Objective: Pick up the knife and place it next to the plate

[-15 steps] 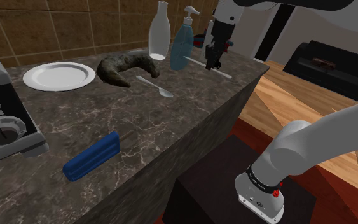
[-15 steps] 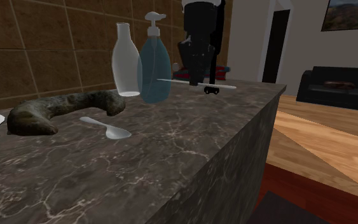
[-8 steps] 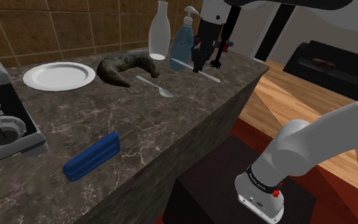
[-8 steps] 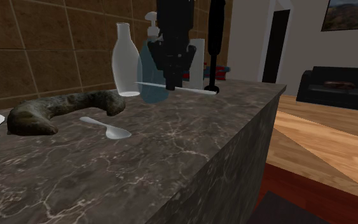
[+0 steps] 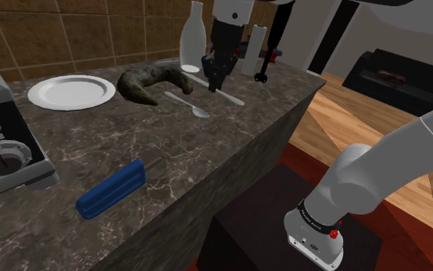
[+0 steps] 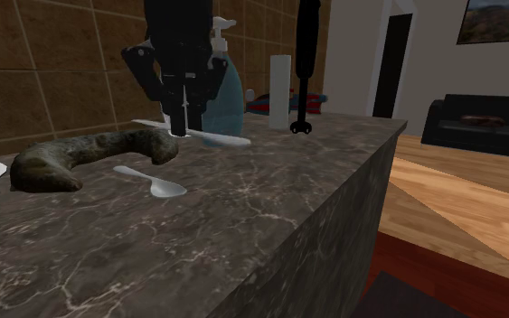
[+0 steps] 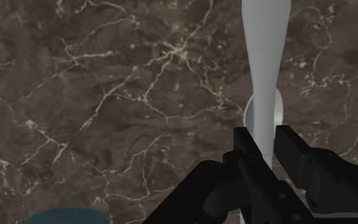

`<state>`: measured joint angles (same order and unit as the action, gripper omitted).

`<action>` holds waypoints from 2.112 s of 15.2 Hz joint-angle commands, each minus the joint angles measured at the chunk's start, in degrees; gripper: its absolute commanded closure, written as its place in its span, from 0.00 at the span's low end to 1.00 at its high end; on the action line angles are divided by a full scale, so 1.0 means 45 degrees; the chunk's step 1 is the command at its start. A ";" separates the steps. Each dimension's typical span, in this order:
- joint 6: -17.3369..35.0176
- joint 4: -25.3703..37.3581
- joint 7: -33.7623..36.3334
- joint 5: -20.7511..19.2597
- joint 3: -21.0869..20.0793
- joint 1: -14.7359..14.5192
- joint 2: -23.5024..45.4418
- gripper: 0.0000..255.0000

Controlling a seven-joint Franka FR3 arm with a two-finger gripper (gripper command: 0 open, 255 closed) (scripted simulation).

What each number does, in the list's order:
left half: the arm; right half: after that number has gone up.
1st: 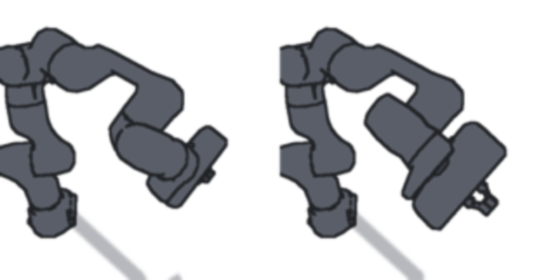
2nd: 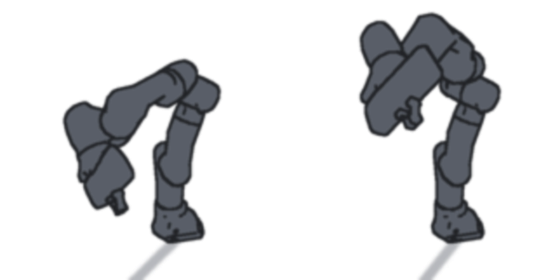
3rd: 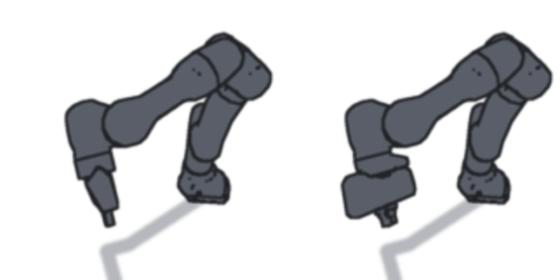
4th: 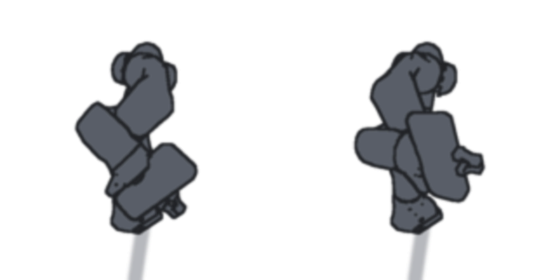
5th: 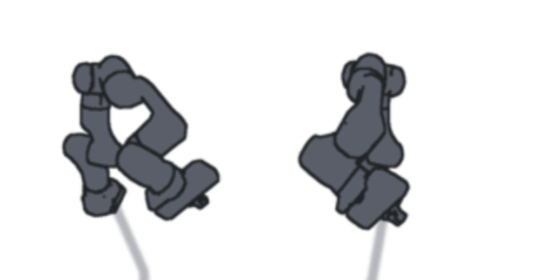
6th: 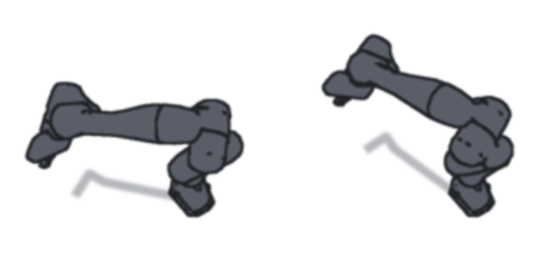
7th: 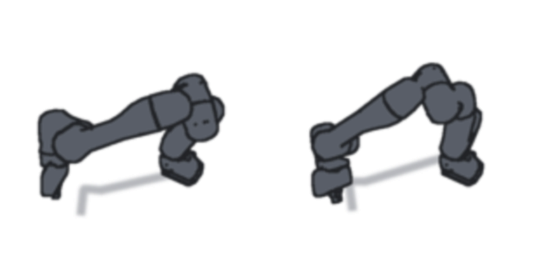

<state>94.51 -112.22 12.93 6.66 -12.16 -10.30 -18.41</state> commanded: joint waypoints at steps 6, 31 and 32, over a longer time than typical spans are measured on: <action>0.0136 0.1866 0.2362 -0.0129 -0.1558 -0.0707 0.1849 1.00; 0.2036 0.3737 0.5845 -0.1708 -0.3335 -0.2252 0.5769 1.00; 0.2036 0.3739 0.5846 -0.1709 -0.3335 -0.2252 0.5770 1.00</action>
<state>103.39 -95.06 39.28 -1.06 -27.18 -20.47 7.64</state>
